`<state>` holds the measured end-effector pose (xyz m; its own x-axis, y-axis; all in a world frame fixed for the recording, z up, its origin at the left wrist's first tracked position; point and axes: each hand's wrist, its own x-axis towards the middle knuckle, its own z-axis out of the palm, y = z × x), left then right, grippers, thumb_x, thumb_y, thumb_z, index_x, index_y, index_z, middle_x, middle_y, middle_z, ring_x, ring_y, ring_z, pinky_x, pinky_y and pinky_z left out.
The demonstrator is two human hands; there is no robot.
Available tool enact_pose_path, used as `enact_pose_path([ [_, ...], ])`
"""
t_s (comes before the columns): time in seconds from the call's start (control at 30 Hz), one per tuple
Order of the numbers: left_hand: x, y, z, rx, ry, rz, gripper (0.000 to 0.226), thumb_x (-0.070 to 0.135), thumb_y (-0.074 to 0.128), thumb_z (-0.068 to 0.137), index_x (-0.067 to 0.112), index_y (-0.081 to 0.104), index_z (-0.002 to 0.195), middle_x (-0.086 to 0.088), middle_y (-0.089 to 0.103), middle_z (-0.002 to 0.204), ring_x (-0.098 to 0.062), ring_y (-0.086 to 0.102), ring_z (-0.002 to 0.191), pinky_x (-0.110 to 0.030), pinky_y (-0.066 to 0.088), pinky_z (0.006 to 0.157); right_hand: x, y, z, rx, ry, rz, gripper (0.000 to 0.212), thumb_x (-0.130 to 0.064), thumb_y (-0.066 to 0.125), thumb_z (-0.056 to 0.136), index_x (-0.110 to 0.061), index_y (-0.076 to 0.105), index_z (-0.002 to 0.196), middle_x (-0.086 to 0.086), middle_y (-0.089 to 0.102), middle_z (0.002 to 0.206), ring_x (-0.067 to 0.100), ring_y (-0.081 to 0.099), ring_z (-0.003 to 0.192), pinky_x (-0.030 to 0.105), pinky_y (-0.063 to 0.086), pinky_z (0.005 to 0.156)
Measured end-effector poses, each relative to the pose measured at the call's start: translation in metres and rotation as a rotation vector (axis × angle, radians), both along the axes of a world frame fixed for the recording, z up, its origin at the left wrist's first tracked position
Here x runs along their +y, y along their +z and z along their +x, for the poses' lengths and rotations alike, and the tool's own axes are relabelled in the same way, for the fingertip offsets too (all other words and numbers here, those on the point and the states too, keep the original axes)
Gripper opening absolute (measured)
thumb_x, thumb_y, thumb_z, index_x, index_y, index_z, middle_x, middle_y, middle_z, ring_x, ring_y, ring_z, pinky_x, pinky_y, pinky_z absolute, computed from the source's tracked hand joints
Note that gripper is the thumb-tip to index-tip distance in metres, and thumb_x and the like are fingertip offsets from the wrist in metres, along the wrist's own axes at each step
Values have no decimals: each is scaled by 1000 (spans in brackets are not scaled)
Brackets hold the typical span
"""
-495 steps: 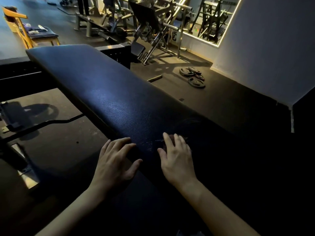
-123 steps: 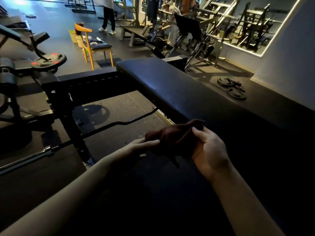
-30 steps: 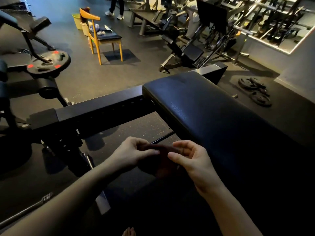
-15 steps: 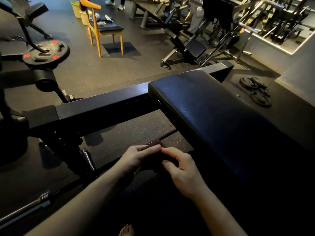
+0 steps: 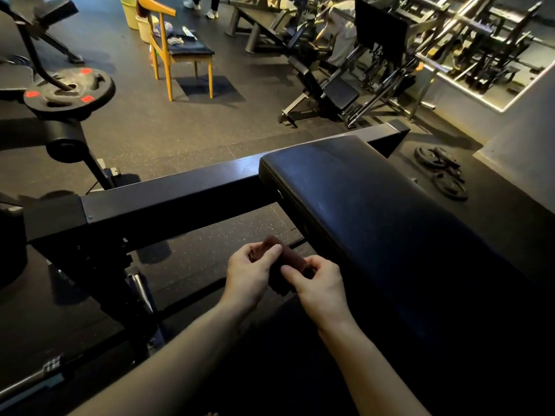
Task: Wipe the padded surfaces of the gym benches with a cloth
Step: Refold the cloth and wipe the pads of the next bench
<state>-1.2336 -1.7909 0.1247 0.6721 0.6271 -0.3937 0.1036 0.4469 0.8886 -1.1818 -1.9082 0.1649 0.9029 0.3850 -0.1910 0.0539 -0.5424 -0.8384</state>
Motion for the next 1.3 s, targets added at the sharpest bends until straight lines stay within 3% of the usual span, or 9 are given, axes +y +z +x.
enact_pose_path([
  [0.1,30,0,24,-75,27,-74,10,16,72,94,10,72,102,-13,74,92,-25,71,83,-30,55,59,-8,22,24,-136,308,-173,19,-40,73,88,-25,70,100,-4,71,86,8,68,79,33,61,73],
  [0.17,57,2,44,-106,53,-12,9,15,68,97,12,72,105,-10,74,94,-20,72,82,-26,56,57,-9,34,53,-503,390,-309,27,-44,66,90,-26,67,110,-12,63,93,5,62,83,26,57,75],
  [0.3,92,-1,96,-61,118,277,7,21,69,98,27,70,95,-2,73,94,-19,71,88,-24,58,64,19,28,116,-1015,401,-586,52,-50,61,91,-23,58,136,2,55,117,18,53,106,39,47,91],
  [0.4,95,-10,122,-14,221,444,8,23,73,94,25,65,96,6,69,91,-12,67,87,-17,54,73,27,8,137,-1052,440,-659,55,-50,54,95,-22,53,142,7,52,132,25,51,120,46,42,102],
  [0.53,52,-21,122,-147,331,450,10,19,71,94,26,66,100,9,70,90,-7,68,86,-27,57,77,27,-3,140,-1071,393,-521,44,-39,52,97,-20,61,135,7,58,127,24,54,117,46,39,105],
  [0.73,30,-25,103,-195,166,634,24,3,68,92,24,69,101,14,71,93,-2,68,91,-16,52,81,30,-4,137,-1058,397,-520,45,-40,54,93,-18,66,130,8,60,123,26,55,115,47,41,104],
  [0.87,44,-23,115,-173,197,582,22,-1,65,92,17,70,103,11,72,92,-3,70,88,-16,54,77,30,-6,139,-1055,390,-510,45,-41,54,93,-19,66,130,7,60,123,25,55,115,45,41,104],
  [1.1,69,-25,150,-48,493,384,10,13,69,92,20,65,97,0,70,94,-18,67,89,-41,56,89,30,-6,138,-1043,375,-495,44,-40,56,93,-18,66,130,7,60,122,23,54,113,46,43,101],
  [1.3,12,-35,127,-138,387,488,14,25,64,95,27,61,109,4,67,103,-15,66,96,-37,54,89,29,-6,139,-1020,383,-505,44,-40,56,95,-18,65,132,7,59,124,24,53,116,46,43,101],
])
